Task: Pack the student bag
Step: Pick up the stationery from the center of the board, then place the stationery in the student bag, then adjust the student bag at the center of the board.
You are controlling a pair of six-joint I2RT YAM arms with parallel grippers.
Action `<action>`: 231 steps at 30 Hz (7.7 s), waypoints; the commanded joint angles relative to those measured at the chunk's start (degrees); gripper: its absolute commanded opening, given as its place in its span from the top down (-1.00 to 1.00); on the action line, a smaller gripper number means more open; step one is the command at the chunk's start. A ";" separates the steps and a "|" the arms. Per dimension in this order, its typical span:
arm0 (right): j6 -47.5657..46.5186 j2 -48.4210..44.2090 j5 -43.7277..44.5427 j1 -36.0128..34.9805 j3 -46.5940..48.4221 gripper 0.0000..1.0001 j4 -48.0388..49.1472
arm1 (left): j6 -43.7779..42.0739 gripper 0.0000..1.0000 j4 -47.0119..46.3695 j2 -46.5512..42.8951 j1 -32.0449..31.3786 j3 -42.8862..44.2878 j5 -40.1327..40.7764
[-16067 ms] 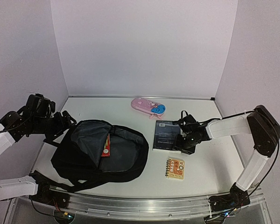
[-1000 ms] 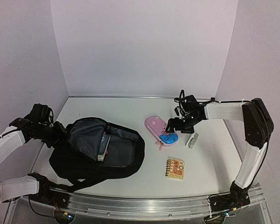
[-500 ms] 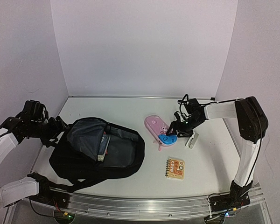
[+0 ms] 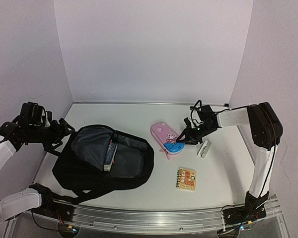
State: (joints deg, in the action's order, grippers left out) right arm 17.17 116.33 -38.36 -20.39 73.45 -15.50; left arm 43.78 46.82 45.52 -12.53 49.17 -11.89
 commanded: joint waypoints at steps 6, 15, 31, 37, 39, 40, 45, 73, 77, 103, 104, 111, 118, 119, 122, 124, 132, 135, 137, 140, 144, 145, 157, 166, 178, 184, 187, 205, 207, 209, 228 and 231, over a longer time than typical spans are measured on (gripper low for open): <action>3.80 -3.93 -1.25 0.13 -1.60 1.00 4.63 | -6.18 -0.77 -11.74 1.38 0.27 2.86 -13.81; 6.28 -20.40 -6.23 -0.07 -3.16 1.00 4.87 | -8.56 -0.71 -22.32 6.72 -0.75 6.17 -23.74; 7.66 -26.02 -12.12 -14.49 5.71 1.00 1.09 | -7.11 -0.93 -35.50 20.27 -13.30 12.11 -31.24; 6.60 -24.47 -14.66 -17.61 8.31 1.00 0.76 | -4.95 -0.95 -35.54 23.17 -13.30 11.69 -31.35; 5.88 -24.29 -15.11 -18.58 8.77 1.00 0.53 | -3.14 -0.95 -38.29 23.84 -13.29 10.85 -33.15; 5.51 -24.24 -15.33 -18.93 8.95 1.00 0.30 | -2.19 -0.95 -39.64 24.05 -13.30 10.46 -34.20; 3.34 -24.30 -15.61 -19.79 9.05 1.00 -1.30 | 0.22 -0.93 -44.16 24.17 -13.30 9.90 -36.49; 26.88 -36.00 2.82 -19.95 -8.31 -0.88 20.12 | 22.34 0.79 -67.32 16.21 -12.83 -0.47 -21.78; 31.31 -36.44 -0.15 -20.58 -11.21 -0.90 27.41 | 23.35 0.77 -68.89 16.81 -12.78 0.30 -23.39; 40.46 -27.83 -2.41 -24.78 -7.07 0.46 48.02 | 23.23 0.43 -70.53 19.43 -12.78 -0.74 -28.37; 40.30 -28.01 -1.49 -24.78 -7.22 0.56 47.98 | 22.38 0.27 -68.13 19.43 -12.76 -0.34 -27.98; 35.34 -30.34 6.02 -23.36 -7.51 0.82 38.10 | 10.99 -0.66 -37.78 18.86 -7.74 3.82 -22.23; 24.75 -33.68 17.53 -22.28 -4.50 0.85 19.00 | 0.18 -0.88 -9.16 15.41 -1.15 6.66 -6.06; 24.03 -34.21 18.46 -22.24 -4.49 0.85 17.86 | -0.68 -0.91 -6.28 14.80 -0.96 7.12 -3.15; 23.45 -34.74 19.79 -22.21 -4.70 0.85 16.00 | -1.15 -0.97 0.78 13.98 -0.44 7.92 6.39; 23.44 -34.65 19.66 -22.22 -4.81 0.87 15.53 | -0.48 -0.99 3.93 13.58 -0.21 7.88 10.81; 23.99 -34.00 14.85 -22.23 -5.56 0.88 13.88 | 2.68 -0.94 2.25 9.51 -0.18 2.58 2.48; 25.14 -33.89 12.02 -22.23 -6.25 0.88 13.56 | 3.51 -0.85 0.63 8.03 -0.19 0.37 -2.14; 25.92 -33.69 9.75 -22.25 -6.74 0.88 13.37 | 3.96 -0.80 -0.25 7.13 -0.18 -0.83 -3.42; 26.71 -33.04 5.85 -22.25 -7.52 0.87 13.34 | 4.30 -0.74 -1.04 7.30 -0.21 -2.24 -4.52; 27.61 -31.48 2.28 -22.68 -9.15 0.89 13.30 | 4.49 -0.57 -3.58 9.18 -0.15 -3.85 -7.16; 27.78 -31.10 1.67 -22.92 -9.54 0.89 13.26 | 4.58 -0.46 -4.69 9.36 -0.19 -4.32 -8.32; 31.00 -25.42 -4.96 -26.65 -12.84 0.85 18.46 | -3.04 1.00 -12.19 3.50 -0.17 1.62 -15.66; 33.35 -21.55 -6.86 -29.40 -10.48 0.85 22.71 | -6.99 1.00 -18.72 5.16 -0.20 5.58 -27.75; 33.35 -13.08 -7.57 -33.32 -4.01 0.87 25.70 | -7.41 1.00 -23.05 8.79 -0.19 7.13 -34.57; 33.04 -4.60 -7.63 -34.66 4.36 0.88 26.69 | -7.28 1.00 -24.67 8.92 -0.21 7.43 -38.04; 32.68 0.62 -8.58 -35.54 10.60 0.88 26.83 | -6.57 1.00 -25.80 9.11 -0.21 6.96 -39.50; 29.09 12.55 -0.89 -43.07 20.98 0.74 26.79 | -3.11 1.00 -32.35 10.34 -0.29 4.06 -41.44; 29.31 12.62 1.85 -44.17 20.93 0.64 26.95 | -2.41 1.00 -33.60 10.77 -0.27 3.71 -41.56; 29.70 12.61 4.12 -44.55 20.91 0.50 27.15 | -2.00 0.99 -34.52 10.98 -0.25 3.40 -41.71; 19.22 -17.30 29.99 -37.21 3.40 -0.67 10.13 | -5.42 1.00 -28.95 8.59 -0.30 3.66 -41.27; 19.01 -18.55 30.08 -34.89 2.68 -0.61 9.52 | -6.53 1.00 -26.82 10.32 -0.58 4.35 -41.91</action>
State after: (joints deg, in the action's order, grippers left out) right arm 38.14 99.48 -12.18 -58.16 78.04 -1.90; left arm 39.62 21.06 54.85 -12.84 51.70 -52.00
